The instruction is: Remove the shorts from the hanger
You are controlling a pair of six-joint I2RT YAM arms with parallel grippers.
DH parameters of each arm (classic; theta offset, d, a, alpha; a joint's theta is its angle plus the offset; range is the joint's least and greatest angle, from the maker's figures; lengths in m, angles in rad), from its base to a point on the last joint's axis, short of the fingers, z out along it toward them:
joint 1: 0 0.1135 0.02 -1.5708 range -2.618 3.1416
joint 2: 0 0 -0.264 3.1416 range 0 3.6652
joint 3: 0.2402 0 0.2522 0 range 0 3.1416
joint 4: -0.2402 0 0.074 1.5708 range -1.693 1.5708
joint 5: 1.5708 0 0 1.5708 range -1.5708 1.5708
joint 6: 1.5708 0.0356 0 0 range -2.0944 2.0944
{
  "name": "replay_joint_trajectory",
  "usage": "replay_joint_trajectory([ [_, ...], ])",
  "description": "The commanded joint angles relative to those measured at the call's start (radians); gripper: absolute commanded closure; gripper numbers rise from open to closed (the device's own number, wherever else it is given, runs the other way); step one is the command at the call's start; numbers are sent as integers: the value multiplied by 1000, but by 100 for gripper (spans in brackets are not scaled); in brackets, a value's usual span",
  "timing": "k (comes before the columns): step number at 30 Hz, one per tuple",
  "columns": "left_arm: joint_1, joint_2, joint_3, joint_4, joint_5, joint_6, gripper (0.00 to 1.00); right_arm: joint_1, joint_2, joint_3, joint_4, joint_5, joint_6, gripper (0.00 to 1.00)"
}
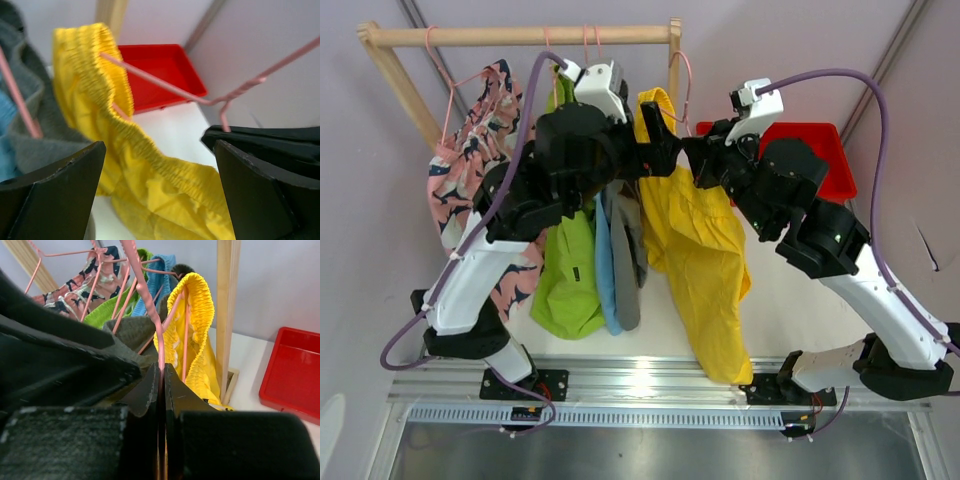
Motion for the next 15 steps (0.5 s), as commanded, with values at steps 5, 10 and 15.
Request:
replay_joint_trajectory([
  [5,-123,2,26,-32,-305,-87,2,24,-12,-27,118,86,-13,100],
  [10,-218,-13,25,27,-417,-61,2,41,-19,-56,136,132,-19,100],
  [15,-237,-26,5,34,-415,-48,4,43,-25,-60,155,153,-36,100],
])
